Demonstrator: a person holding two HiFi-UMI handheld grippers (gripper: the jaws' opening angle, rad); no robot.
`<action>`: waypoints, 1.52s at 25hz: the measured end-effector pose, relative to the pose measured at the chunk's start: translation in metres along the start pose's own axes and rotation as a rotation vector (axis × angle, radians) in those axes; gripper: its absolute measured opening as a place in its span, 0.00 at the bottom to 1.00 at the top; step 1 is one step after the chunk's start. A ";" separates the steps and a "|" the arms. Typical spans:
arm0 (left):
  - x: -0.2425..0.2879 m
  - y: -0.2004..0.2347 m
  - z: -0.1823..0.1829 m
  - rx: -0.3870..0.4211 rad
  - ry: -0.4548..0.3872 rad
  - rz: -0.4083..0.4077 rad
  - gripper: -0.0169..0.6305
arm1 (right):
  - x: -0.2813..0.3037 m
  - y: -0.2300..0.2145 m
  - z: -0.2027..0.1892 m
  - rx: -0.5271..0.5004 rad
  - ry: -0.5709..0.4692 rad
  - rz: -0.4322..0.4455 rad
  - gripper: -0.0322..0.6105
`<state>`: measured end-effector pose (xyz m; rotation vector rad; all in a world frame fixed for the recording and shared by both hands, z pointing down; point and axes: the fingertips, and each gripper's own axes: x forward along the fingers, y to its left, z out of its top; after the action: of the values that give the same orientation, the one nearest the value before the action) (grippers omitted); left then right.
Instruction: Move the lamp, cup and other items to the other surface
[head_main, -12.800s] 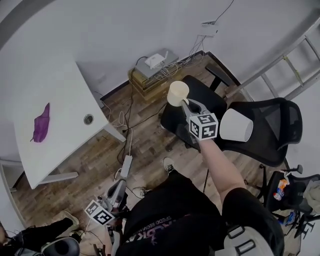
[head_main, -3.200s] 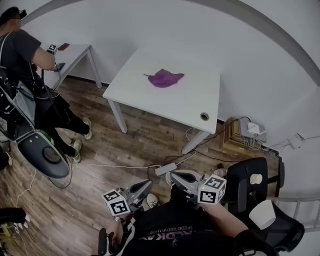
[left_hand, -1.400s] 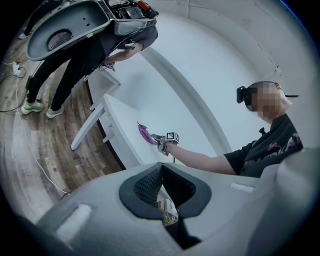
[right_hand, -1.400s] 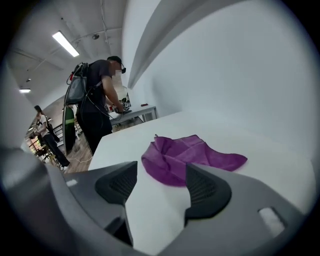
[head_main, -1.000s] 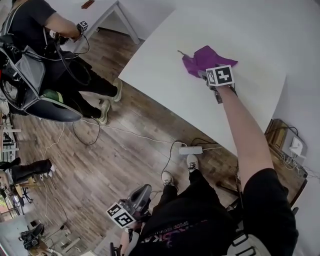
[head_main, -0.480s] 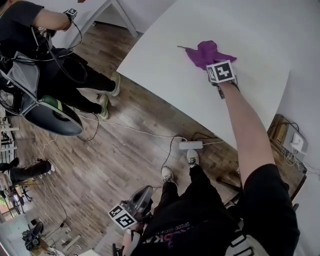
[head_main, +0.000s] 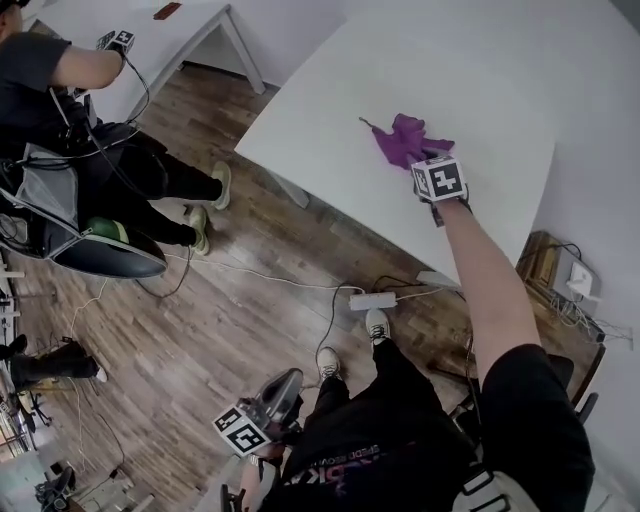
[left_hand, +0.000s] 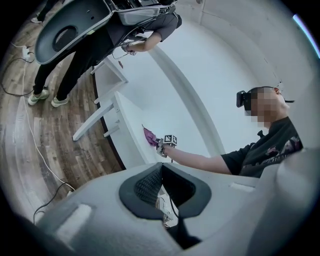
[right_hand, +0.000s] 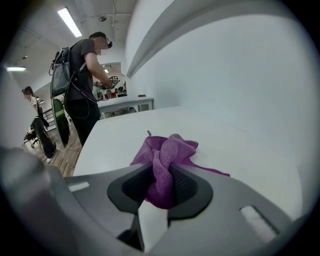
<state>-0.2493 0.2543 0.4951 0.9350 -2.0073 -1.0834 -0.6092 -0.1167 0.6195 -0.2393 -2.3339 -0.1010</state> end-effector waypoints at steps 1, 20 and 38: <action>-0.003 -0.001 0.002 0.004 0.001 -0.010 0.02 | -0.007 0.004 -0.002 0.006 -0.016 0.008 0.20; -0.043 -0.031 0.009 0.115 0.072 -0.244 0.02 | -0.201 0.086 0.014 0.056 -0.333 -0.027 0.19; -0.039 -0.055 0.000 0.200 0.226 -0.386 0.02 | -0.343 0.171 -0.065 0.172 -0.481 -0.012 0.19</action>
<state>-0.2135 0.2648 0.4384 1.5264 -1.8128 -0.9314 -0.2947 -0.0073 0.4196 -0.1774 -2.8024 0.1704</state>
